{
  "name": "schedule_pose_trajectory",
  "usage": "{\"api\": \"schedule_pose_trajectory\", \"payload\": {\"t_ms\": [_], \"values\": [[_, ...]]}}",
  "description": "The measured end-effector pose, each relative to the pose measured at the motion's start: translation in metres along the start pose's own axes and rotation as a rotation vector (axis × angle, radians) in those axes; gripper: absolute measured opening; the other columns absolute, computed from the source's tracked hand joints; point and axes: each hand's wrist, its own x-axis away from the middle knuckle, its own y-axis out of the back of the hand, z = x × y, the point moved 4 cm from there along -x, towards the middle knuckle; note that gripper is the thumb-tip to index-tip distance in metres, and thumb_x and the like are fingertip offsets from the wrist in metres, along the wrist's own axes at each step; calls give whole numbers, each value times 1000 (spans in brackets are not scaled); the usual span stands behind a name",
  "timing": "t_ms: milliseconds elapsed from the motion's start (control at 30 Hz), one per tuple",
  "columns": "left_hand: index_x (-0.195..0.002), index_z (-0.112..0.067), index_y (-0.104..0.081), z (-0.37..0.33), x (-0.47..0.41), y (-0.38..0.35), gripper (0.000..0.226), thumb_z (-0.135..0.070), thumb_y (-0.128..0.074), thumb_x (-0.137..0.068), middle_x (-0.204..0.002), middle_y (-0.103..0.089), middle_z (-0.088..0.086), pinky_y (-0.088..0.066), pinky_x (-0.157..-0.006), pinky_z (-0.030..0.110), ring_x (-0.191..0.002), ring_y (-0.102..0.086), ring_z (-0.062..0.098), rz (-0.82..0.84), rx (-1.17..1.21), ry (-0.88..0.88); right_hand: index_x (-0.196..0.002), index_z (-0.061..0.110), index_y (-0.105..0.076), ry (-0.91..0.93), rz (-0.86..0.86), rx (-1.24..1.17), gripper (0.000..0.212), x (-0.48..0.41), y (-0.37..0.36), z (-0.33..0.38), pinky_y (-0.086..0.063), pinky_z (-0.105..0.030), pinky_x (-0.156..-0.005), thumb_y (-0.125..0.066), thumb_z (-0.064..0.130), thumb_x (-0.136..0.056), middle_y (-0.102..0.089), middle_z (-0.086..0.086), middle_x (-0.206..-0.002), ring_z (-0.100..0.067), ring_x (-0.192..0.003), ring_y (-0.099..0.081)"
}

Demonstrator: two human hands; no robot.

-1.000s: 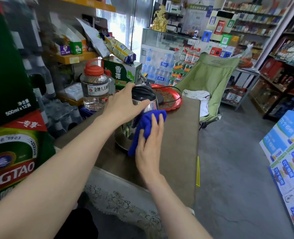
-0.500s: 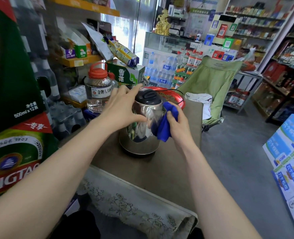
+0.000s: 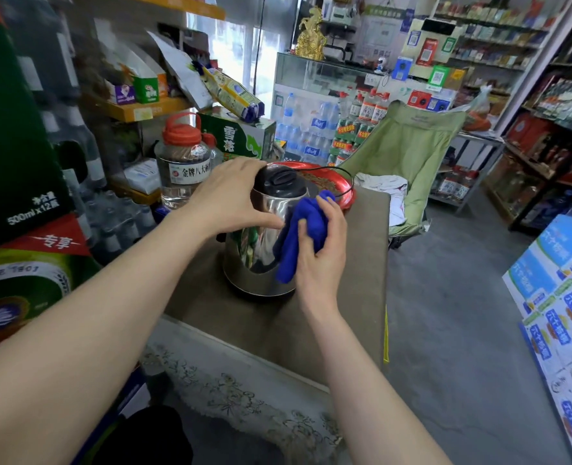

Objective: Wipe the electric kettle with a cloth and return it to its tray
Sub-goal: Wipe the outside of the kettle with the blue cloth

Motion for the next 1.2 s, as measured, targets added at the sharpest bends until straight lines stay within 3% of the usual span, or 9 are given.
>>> {"api": "schedule_pose_trajectory", "payload": {"t_ms": [133, 200, 300, 433, 600, 733, 933, 1133, 1200], "values": [[-146, -14, -34, -2, 1, -5, 114, -78, -68, -57, -150, -38, 8, -17, -118, 44, -144, -25, 26, -29, -118, 56, -138, 18, -49, -144, -64, -59, 42, 14, -6, -19, -35, -23, -113, -57, 9, -98, -53, 5, -142, -8, -133, -48], [-145, -14, -34, -2, 2, -5, 115, -81, -65, -56, -151, -36, 8, -11, -120, 46, -146, -20, 26, -24, -131, 66, -133, 20, -50, -248, -109, -52, 35, 26, -6, -31, -39, -33, -110, -56, 13, -99, -58, 2, -135, -14, -126, -54], [-144, -15, -34, -4, 4, -4, 113, -79, -66, -57, -147, -39, 6, -16, -119, 46, -140, -30, 26, -15, -101, 69, -128, 22, -52, -300, -119, -55, 29, 30, -5, -28, -42, -37, -106, -55, 16, -100, -62, 0, -128, -17, -119, -57], [-143, -15, -35, -6, 7, -2, 108, -76, -67, -60, -143, -42, 6, -29, -111, 45, -131, -40, 28, -39, -94, 94, -136, 16, -49, -132, -74, 4, 44, 9, -9, -3, -32, -9, -107, -60, 6, -94, -53, 3, -139, -7, -127, -48], [-139, -14, -41, -8, 11, -1, 108, -88, -50, -61, -136, -48, 11, -34, -106, 44, -125, -44, 31, -111, -250, 149, -132, 20, -50, -189, 1, 32, 39, -17, -12, -17, -42, -24, -100, -60, 14, -96, -59, 3, -131, -14, -119, -56], [-140, -22, -42, -1, 7, 9, 103, -85, -55, -59, -135, -46, 11, -27, -108, 45, -124, -38, 33, -65, -261, 115, -128, 24, -56, -229, 46, 103, 33, -39, -1, -21, -40, -17, -89, -59, 15, -97, -63, 8, -120, -16, -113, -60], [-135, -36, -41, 17, 2, 10, 92, -74, -71, -57, -133, -36, 4, -35, -101, 45, -123, -37, 31, -17, -35, 133, -141, 13, -53, 204, 233, 368, 50, 0, -17, -1, -22, -32, -122, -53, 4, -91, -43, -6, -155, -22, -145, -35], [-138, -48, -32, 22, 5, 12, 92, -77, -68, -58, -135, -37, 3, -32, -98, 44, -119, -35, 30, -9, -170, 108, -140, 17, -51, -110, 27, 165, 43, -24, -7, -17, -35, -37, -113, -51, 8, -98, -55, 1, -143, -19, -132, -50], [-139, -50, -31, 23, 7, 9, 89, -73, -69, -62, -137, -40, 4, -31, -98, 43, -120, -35, 30, -23, -178, 102, -140, 18, -51, -43, 42, 180, 45, -10, -14, -8, -33, -37, -115, -50, 8, -96, -53, 1, -145, -19, -135, -47]]}}
